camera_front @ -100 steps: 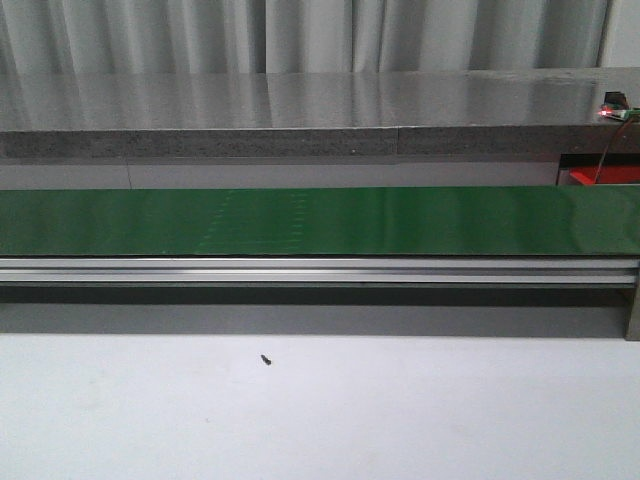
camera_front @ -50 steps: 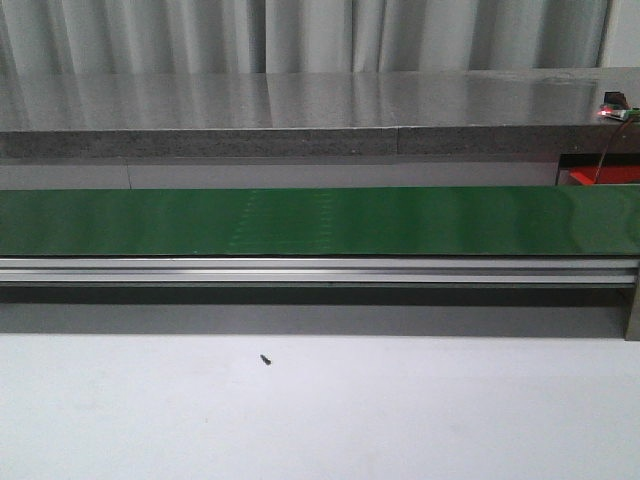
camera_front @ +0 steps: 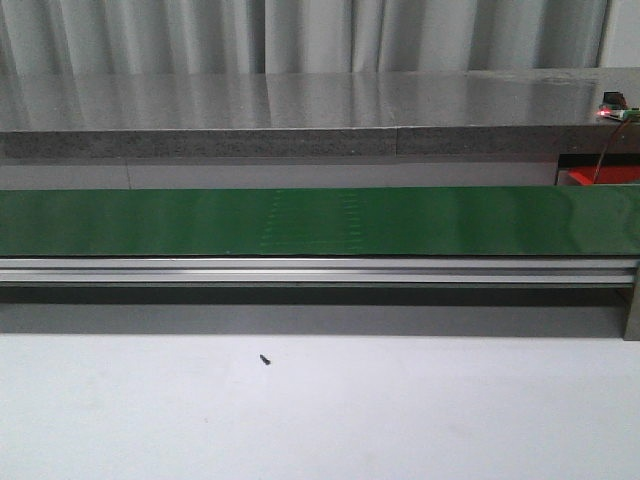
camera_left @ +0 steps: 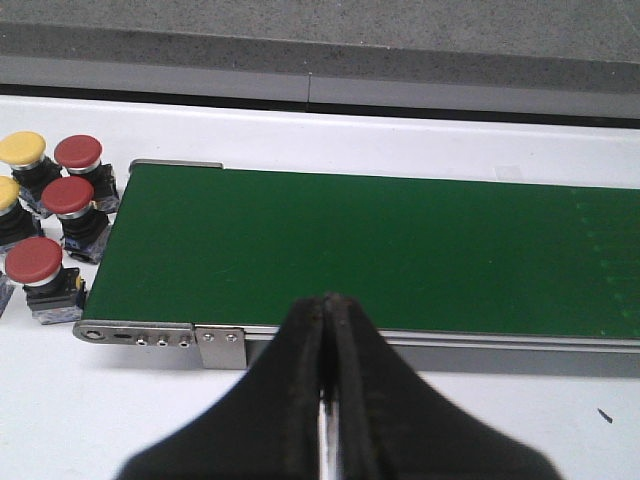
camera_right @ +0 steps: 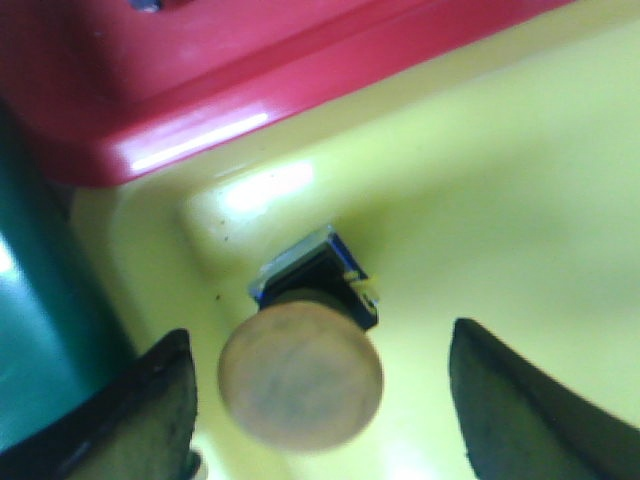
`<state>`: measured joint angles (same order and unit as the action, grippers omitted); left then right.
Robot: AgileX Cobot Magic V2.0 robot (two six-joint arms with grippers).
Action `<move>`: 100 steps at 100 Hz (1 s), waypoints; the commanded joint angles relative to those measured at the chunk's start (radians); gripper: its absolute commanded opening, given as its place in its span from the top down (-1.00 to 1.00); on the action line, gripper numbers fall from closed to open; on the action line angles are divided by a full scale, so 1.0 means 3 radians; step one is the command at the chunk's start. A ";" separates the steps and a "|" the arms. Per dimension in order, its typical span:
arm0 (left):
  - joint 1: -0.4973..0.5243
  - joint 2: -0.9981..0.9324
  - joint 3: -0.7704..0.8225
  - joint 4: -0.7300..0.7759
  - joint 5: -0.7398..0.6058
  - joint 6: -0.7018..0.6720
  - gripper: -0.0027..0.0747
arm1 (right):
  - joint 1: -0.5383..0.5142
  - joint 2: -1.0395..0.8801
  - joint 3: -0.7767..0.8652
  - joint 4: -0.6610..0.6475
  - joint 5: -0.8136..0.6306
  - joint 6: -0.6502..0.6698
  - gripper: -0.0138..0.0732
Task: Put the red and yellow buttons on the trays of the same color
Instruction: 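Open the right gripper and return it above the belt's far end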
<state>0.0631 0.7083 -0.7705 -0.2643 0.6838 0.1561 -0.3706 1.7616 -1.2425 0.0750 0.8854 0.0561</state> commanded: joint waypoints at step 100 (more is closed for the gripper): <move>-0.0011 -0.0009 -0.0089 -0.0051 -0.0276 -0.0050 0.98 | 0.1596 -0.1809 0.0360 -0.0002 0.0016 -0.0006 0.93</move>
<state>0.0631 0.7083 -0.7705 -0.2643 0.6707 0.1561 0.0796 1.2854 -1.1384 0.0753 0.9568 0.0561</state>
